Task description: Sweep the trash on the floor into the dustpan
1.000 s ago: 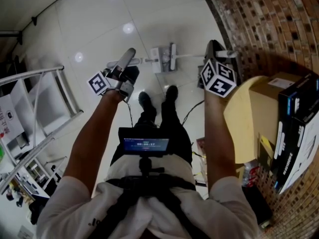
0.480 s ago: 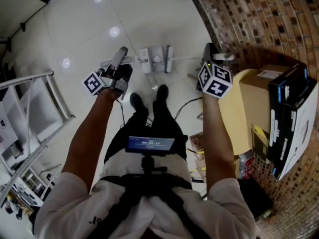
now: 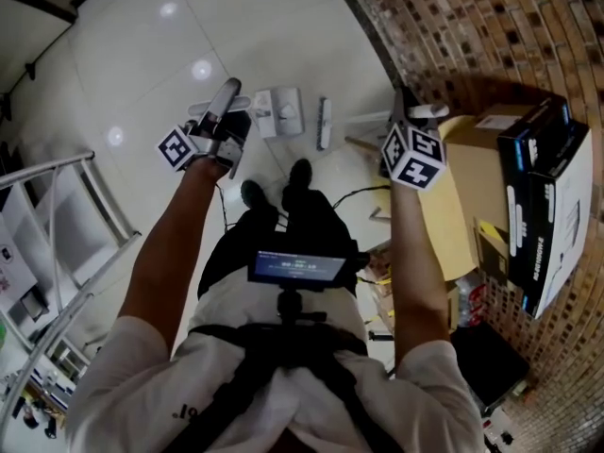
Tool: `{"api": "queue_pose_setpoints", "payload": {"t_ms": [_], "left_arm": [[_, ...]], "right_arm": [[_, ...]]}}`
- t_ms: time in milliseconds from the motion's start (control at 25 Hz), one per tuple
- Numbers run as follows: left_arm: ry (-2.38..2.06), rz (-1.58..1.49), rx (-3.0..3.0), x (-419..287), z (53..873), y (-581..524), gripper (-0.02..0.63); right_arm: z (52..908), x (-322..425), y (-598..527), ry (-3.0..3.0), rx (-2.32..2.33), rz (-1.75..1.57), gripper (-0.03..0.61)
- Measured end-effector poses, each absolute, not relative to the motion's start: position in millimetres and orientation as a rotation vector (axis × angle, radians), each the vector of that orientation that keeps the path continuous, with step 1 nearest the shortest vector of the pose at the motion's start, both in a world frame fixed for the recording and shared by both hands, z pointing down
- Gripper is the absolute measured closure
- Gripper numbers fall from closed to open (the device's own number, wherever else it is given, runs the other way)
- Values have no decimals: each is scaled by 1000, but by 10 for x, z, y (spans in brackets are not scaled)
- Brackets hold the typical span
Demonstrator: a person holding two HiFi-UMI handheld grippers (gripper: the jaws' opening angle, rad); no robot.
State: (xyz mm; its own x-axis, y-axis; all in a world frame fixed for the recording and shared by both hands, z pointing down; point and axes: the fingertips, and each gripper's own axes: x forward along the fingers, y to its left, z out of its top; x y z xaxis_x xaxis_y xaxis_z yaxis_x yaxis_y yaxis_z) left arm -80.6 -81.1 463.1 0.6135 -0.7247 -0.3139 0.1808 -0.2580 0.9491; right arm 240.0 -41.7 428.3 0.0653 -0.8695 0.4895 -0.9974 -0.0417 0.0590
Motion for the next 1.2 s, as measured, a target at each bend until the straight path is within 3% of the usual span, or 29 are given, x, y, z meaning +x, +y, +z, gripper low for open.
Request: {"api": "queue_pose_setpoints", "payload": {"t_ms": [760, 1200], "left_arm": [[-461, -857, 1630, 335, 4538, -1882, 601], [-433, -770, 1586, 744, 4715, -2525, 601]], "right_arm": [[4459, 3174, -1187, -1862, 1905, 483, 557], [4835, 3128, -2017, -1749, 1893, 549, 557]]}}
